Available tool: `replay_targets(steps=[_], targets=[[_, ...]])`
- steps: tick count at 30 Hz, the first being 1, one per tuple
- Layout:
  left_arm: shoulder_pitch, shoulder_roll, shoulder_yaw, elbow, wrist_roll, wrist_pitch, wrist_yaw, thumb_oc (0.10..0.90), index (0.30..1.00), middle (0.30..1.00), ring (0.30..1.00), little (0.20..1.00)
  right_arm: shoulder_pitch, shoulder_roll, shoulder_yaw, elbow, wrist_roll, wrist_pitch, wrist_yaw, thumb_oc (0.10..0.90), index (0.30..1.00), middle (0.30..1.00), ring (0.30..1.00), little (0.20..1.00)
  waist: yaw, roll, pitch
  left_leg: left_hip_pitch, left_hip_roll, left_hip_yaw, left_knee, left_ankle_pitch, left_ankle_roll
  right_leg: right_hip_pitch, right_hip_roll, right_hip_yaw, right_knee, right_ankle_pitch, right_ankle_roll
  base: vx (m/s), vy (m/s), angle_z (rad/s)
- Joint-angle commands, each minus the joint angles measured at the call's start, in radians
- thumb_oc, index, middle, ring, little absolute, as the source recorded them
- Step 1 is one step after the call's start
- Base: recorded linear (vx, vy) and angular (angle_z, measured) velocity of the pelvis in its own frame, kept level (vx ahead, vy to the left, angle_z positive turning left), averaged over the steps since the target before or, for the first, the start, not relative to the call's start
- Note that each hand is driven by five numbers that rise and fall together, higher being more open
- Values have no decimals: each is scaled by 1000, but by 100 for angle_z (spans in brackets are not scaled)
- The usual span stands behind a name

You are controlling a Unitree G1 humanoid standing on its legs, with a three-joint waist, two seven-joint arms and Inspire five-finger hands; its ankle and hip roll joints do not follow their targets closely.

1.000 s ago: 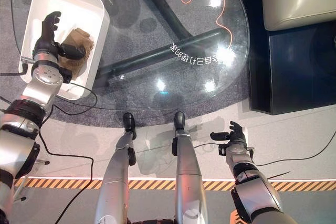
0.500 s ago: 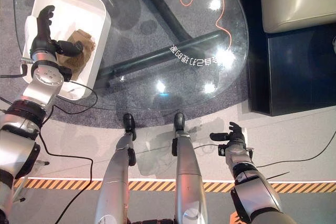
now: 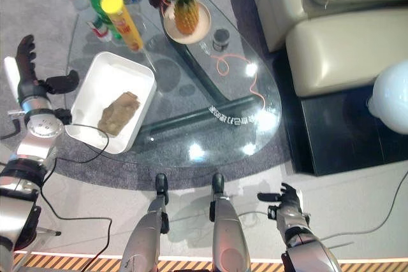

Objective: Wipe the table with a cloth and put it in the basket.

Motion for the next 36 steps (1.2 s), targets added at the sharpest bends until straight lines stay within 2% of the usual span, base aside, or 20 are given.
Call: replay_targets(steps=[1, 4, 7, 9, 10, 13, 16, 18, 21, 23, 26, 27, 32, 36], targets=[[71, 61, 69, -4, 14, -43, -36, 800, 900, 900, 900, 900, 115, -22, -20, 43, -55, -21, 11, 800, 900, 900, 900, 900, 17, -19, -156, 46, -70, 12, 5, -55, 4, 103, -15, 1, -200, 110, 44, 70, 17, 4], [141, 44, 89, -1, 46, -38, -66, 800, 900, 900, 900, 900, 143, -23, -35, 43, -72, -12, 17, 800, 900, 900, 900, 900, 20, -16, -182, 84, -71, 12, -15, -54, 3, 150, -20, -5, -224, 112, 47, 86, 9, 6], [337, -16, 132, 30, 89, -9, -149, 800, 900, 900, 900, 900, 215, -15, -76, 51, -105, 13, 29, 800, 900, 900, 900, 900, 39, -11, -253, 160, -71, 4, -33, -64, 6, 241, -33, -16, -265, 119, 55, 165, 37, 11], [356, -25, 133, 40, 82, 3, -166, 800, 900, 900, 900, 900, 221, -14, -81, 53, -108, 16, 31, 800, 900, 900, 900, 900, 41, -10, -260, 167, -71, 4, -35, -65, 6, 248, -35, -17, -269, 120, 56, 80, 25, 10], [424, -56, 142, 82, 109, -2, -198, 800, 900, 900, 900, 900, 243, -9, -93, 62, -117, 22, 37, 800, 900, 900, 900, 900, 49, -10, -284, 195, -71, 3, -40, -70, 10, 279, -39, -21, -283, 123, 60, 150, 40, 10], [512, -104, 152, 199, 105, 3, -283, 800, 900, 900, 900, 900, 264, -8, -106, 87, -152, 48, 67, 800, 900, 900, 900, 900, 60, -11, -330, 237, -64, 10, -50, -82, 10, 324, -44, -31, -303, 121, 64, 154, 28, 3], [549, -133, 153, 310, 120, 19, -335, 800, 900, 900, 900, 900, 268, -5, -101, 105, -183, 72, 89, 800, 900, 900, 900, 900, 62, -14, -354, 266, -58, 15, -58, -90, 10, 352, -44, -36, -307, 112, 64, 93, 18, 1], [568, -166, 145, 420, 103, 59, -416, 800, 900, 900, 900, 900, 265, 0, -87, 124, -230, 95, 117, 800, 900, 900, 900, 900, 58, -16, -370, 289, -53, 15, -71, -93, 10, 375, -42, -38, -312, 104, 66, 71, 21, 5], [574, -175, 147, 449, 98, 72, -440, 800, 900, 900, 900, 900, 264, 2, -85, 131, -245, 97, 122, 800, 900, 900, 900, 900, 57, -16, -373, 293, -53, 15, -71, -95, 10, 381, -43, -40, -313, 102, 66, 21, 9, 2], [595, -216, 147, 501, 122, 132, -520, 800, 900, 900, 900, 900, 263, 6, -77, 146, -267, 113, 140, 800, 900, 900, 900, 900, 56, -19, -387, 307, -49, 16, -71, -102, 8, 400, -46, -45, -323, 101, 68, 72, 28, 0], [606, -237, 133, 518, 134, 168, -565, 800, 900, 900, 900, 900, 259, 9, -79, 146, -283, 123, 147, 800, 900, 900, 900, 900, 56, -21, -394, 317, -46, 19, -71, -105, 6, 411, -48, -47, -332, 105, 70, 55, 18, 1], [612, -255, 124, 519, 132, 204, -588, 800, 900, 900, 900, 900, 259, 11, -74, 145, -295, 125, 153, 800, 900, 900, 900, 900, 56, -23, -397, 324, -44, 25, -71, -109, 6, 418, -51, -49, -337, 106, 72, 37, 10, 0], [624, -304, 72, 526, 156, 219, -634, 800, 900, 900, 900, 900, 260, 31, -56, 153, -349, 138, 189, 800, 900, 900, 900, 900, 56, -27, -403, 331, -41, 33, -71, -115, 9, 423, -54, -52, -343, 109, 76, 8, 1, 0], [630, -350, 38, 525, 178, 229, -650, 800, 900, 900, 900, 900, 262, 51, -29, 166, -409, 183, 247, 800, 900, 900, 900, 900, 55, -29, -408, 337, -38, 32, -71, -119, 13, 424, -51, -46, -343, 107, 74, 0, 0, 0]])
